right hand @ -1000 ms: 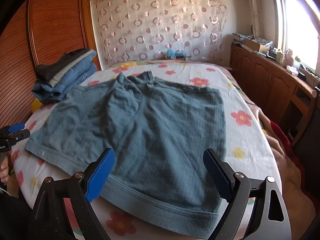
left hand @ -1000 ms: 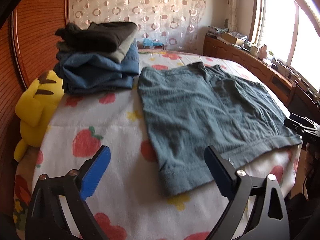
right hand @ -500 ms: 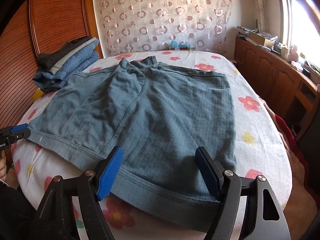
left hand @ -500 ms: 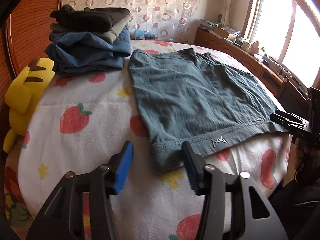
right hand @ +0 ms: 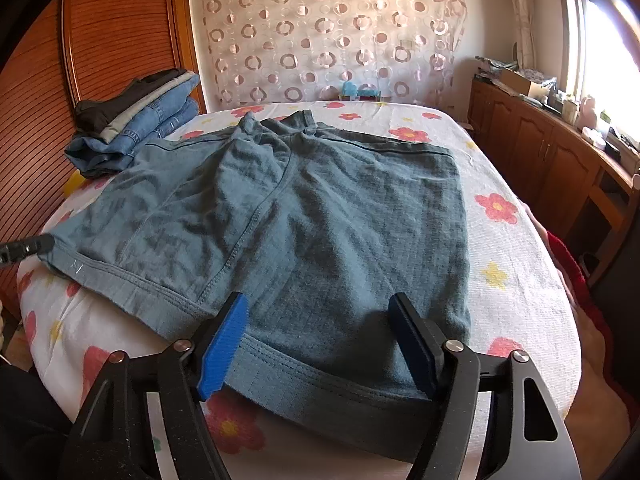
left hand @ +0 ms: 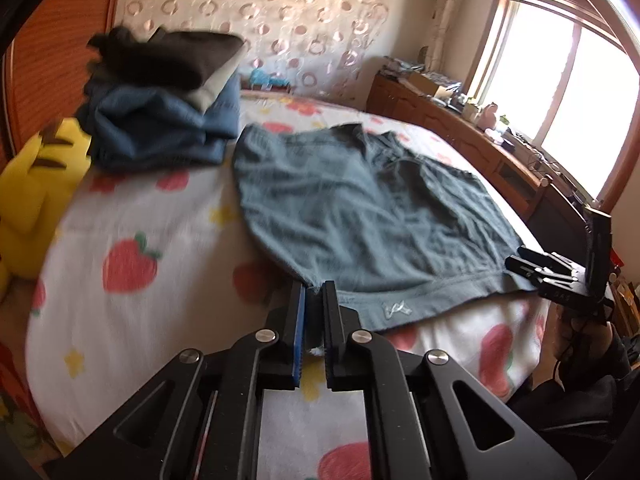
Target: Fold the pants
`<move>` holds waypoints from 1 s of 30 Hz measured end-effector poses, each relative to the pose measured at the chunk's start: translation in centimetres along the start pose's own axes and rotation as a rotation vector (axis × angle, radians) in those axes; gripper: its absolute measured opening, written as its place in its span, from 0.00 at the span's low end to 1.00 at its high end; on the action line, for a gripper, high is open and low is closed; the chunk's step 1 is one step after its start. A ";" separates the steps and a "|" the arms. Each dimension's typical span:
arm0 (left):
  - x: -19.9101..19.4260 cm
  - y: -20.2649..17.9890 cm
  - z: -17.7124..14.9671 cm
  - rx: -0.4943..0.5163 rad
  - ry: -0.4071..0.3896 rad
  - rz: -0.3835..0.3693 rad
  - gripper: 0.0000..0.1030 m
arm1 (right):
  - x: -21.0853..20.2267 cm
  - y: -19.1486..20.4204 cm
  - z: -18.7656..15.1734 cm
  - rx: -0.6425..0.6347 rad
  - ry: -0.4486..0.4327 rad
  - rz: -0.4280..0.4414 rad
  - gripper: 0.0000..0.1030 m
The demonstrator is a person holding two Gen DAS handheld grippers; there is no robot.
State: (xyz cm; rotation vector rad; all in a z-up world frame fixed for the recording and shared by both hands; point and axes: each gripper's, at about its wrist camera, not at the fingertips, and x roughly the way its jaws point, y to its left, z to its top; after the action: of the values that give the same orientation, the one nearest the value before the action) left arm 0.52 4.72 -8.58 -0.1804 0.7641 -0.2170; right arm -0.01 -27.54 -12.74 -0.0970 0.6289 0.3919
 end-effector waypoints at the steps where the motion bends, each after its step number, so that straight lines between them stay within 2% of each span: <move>1: 0.0 -0.4 0.4 0.011 -0.002 -0.008 0.08 | 0.0 -0.1 0.1 0.004 0.001 0.004 0.68; 7: 0.2 -3.0 3.4 0.088 -0.033 -0.047 0.08 | 0.4 -0.1 1.2 -0.002 0.000 0.012 0.52; 13: 1.3 -6.1 5.9 0.159 -0.045 -0.099 0.08 | -0.3 -0.5 1.6 0.002 -0.023 0.004 0.50; 18: 3.0 -8.6 6.8 0.218 -0.016 -0.141 0.08 | -0.5 -0.6 1.6 0.004 -0.023 0.001 0.50; 25: 5.1 -11.5 7.9 0.248 0.008 -0.187 0.08 | -0.7 -1.1 1.6 0.018 -0.035 -0.004 0.50; 30: 5.6 -14.0 9.6 0.277 -0.003 -0.222 0.08 | -0.6 -1.2 1.6 0.017 -0.037 -0.008 0.50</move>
State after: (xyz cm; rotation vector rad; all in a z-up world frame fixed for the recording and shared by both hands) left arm 9.39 -9.39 -2.17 -0.0015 0.7029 -0.5293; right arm 0.89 -28.53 -11.11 -0.0756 0.5951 0.3800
